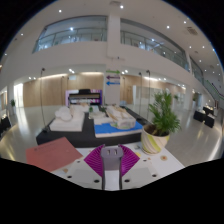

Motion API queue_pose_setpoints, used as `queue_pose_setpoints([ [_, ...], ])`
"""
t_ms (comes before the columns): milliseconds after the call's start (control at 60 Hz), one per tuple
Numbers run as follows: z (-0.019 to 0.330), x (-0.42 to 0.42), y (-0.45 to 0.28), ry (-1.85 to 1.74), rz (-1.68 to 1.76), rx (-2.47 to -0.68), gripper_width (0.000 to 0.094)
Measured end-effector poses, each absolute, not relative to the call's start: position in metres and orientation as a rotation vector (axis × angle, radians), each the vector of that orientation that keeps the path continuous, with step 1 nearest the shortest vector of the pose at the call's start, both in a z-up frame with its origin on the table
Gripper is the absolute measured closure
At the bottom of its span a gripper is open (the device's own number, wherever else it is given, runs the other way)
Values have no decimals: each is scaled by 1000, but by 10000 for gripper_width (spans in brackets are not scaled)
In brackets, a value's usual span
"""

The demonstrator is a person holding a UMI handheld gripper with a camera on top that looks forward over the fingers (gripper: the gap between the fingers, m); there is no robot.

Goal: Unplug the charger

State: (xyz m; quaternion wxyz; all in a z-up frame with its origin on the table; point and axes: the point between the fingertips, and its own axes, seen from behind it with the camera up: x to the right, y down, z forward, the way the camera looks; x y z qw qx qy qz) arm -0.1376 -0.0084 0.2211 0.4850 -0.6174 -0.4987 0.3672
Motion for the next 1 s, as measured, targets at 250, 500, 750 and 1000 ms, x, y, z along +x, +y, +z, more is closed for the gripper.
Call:
queue_pose_setpoints([
  [250,76,-135,56,-1371,653,-1768,728],
  [500,5,-143,64,-1507,515,-1794,561],
  [750,89,-83,55,-1461,485,-1797,84],
  [1000,181,53,7,-1451,469,-1883,88],
])
